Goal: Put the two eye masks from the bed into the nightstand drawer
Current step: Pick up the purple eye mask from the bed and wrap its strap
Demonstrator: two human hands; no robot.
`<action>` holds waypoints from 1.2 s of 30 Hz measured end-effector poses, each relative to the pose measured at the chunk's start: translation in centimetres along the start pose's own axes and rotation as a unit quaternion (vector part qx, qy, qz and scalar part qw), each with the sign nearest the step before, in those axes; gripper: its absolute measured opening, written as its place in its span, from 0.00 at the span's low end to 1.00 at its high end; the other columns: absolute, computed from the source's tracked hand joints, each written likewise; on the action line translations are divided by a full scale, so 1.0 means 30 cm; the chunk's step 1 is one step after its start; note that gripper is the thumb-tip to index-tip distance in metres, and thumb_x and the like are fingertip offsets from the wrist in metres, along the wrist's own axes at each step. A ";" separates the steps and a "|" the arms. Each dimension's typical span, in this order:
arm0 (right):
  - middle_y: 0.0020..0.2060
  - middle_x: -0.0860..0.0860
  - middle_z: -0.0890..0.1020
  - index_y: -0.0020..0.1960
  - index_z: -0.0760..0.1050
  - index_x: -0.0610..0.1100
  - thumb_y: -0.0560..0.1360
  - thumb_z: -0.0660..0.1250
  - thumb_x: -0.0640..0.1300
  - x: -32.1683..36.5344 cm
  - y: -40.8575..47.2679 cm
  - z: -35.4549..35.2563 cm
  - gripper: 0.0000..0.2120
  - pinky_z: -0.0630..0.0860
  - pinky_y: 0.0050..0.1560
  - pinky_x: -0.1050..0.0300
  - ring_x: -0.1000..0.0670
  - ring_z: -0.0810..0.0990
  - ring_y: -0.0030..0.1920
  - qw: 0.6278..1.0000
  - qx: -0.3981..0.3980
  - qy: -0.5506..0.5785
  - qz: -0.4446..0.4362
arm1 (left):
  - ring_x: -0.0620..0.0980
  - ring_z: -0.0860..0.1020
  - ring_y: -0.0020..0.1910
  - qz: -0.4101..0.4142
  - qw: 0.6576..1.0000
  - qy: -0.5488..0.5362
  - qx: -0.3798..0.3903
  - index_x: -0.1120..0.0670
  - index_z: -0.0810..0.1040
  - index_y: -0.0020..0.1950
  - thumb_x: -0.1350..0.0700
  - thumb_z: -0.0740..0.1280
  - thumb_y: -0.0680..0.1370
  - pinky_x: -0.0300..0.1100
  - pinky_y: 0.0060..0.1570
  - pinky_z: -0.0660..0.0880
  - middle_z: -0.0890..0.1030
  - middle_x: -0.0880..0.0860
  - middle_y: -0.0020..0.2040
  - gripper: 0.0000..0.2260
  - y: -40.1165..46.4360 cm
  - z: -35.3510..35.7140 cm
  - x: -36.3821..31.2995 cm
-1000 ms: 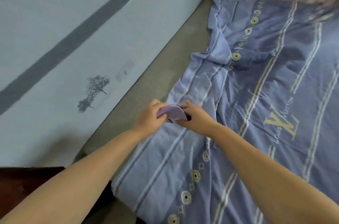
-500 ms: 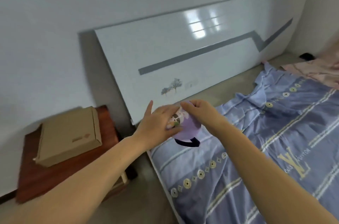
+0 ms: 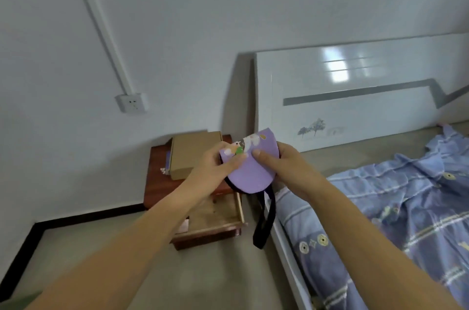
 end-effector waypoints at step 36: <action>0.46 0.50 0.82 0.56 0.74 0.42 0.76 0.64 0.39 0.055 -0.040 -0.122 0.10 0.81 0.36 0.62 0.56 0.83 0.38 0.966 -0.179 0.184 -0.025 | 0.56 0.84 0.45 -0.064 0.695 -0.716 -0.007 0.69 0.77 0.51 0.68 0.61 0.76 0.39 0.40 0.82 0.83 0.66 0.48 0.07 0.034 0.037 -0.109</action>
Point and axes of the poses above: each hand's wrist, its own y-axis towards the middle knuckle, its own z-axis out of the palm, x = y × z, the point moved 8 cm from there along y, towards the middle knuckle
